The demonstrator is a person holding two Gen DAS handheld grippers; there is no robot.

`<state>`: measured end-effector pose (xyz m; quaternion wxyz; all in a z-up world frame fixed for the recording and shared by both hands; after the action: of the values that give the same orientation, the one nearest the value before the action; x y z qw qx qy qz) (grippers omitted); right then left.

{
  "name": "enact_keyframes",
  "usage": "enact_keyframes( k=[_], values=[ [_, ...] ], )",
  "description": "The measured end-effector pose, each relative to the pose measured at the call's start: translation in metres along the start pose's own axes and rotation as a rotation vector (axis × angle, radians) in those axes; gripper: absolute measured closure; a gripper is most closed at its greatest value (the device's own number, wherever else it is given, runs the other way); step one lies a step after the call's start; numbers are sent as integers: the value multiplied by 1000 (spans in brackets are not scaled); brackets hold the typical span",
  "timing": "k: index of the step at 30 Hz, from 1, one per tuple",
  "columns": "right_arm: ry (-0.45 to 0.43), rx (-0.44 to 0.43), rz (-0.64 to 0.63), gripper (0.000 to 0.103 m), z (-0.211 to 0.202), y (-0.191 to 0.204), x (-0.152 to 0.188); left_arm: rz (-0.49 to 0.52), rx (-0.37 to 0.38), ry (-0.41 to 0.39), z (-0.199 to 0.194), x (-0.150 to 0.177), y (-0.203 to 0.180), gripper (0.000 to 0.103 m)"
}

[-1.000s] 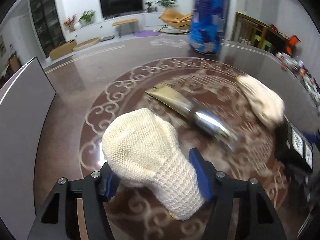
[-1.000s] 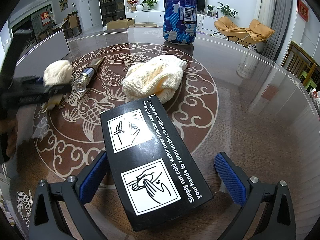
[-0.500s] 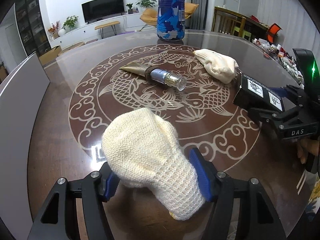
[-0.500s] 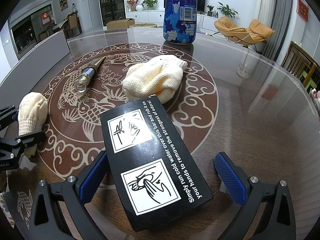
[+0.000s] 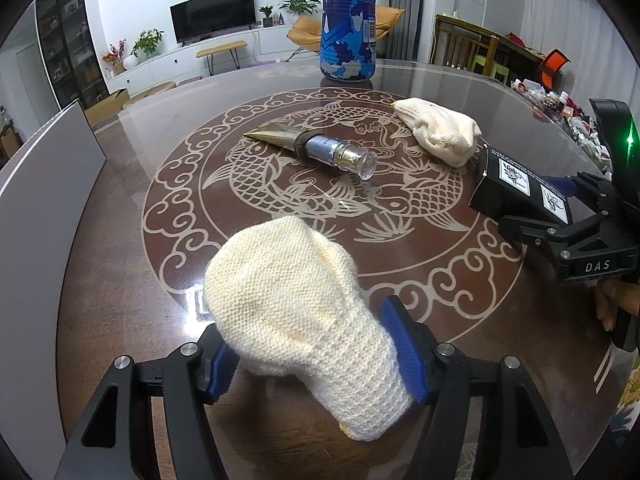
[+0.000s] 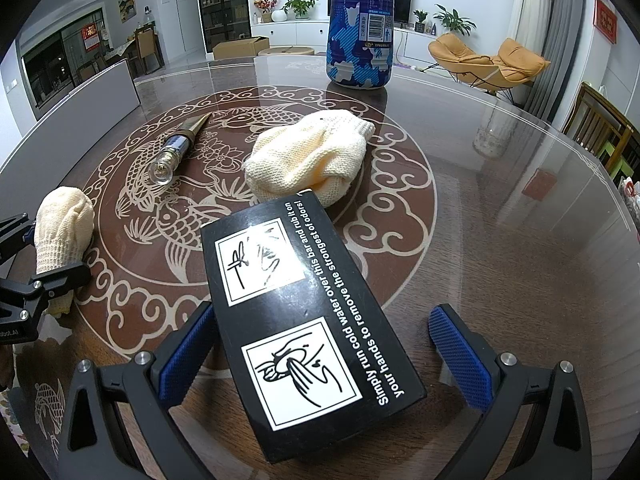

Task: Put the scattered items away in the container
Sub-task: 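Lift the white glove with the left tool while right tool holds the black box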

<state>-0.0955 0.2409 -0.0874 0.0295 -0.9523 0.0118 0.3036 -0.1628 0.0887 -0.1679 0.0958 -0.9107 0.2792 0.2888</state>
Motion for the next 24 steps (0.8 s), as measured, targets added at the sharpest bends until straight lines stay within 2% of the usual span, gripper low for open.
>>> enact_keyframes(
  k=[24],
  values=[
    [0,0,0,0,0,0,0,-7,-3,-9,1,0,0,33]
  ],
)
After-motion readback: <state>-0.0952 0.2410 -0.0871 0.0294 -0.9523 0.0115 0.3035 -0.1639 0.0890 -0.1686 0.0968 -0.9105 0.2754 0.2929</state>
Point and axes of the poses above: each gripper's, at about its wrist camera, not at the fingertips, and z roughly the way its jaws point, y to its left, x to its underside, the point moved 6 cm from there along z, roughly the way its jaws point, and after that the axes turned 2 degrees about x, right-handed, at the moved point
